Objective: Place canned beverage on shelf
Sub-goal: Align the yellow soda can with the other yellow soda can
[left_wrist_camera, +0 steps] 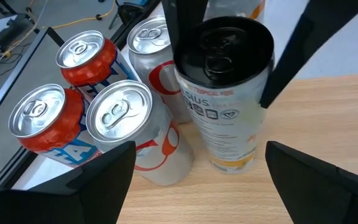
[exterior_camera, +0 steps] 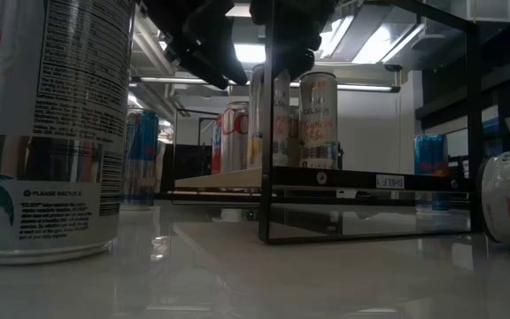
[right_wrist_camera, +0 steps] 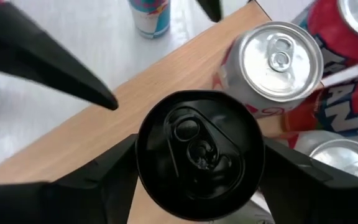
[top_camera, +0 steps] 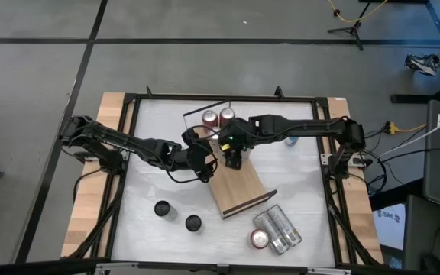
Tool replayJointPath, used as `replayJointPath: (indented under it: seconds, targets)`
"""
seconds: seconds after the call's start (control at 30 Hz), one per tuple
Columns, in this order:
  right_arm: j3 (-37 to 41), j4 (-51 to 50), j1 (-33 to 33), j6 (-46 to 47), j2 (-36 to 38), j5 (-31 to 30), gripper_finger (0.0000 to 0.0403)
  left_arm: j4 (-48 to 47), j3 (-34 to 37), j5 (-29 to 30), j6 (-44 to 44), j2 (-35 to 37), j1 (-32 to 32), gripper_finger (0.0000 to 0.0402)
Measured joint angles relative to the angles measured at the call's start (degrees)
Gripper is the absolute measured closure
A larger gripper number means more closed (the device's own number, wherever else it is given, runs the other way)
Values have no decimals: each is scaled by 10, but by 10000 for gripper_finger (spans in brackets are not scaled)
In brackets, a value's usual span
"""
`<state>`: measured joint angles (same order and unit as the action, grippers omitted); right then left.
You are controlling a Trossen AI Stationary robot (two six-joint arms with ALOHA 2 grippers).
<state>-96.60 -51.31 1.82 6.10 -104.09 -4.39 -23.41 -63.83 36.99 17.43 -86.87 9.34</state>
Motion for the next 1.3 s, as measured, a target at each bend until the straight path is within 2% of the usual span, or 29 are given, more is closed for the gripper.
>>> replayJointPath:
  seconds: [0.17,1.3]
  targets:
    - [0,0,0,30,0,-11,124,0,0,0,0,0,0,50]
    - [0,2,1,30,0,-1,122,0,0,0,0,0,0,50]
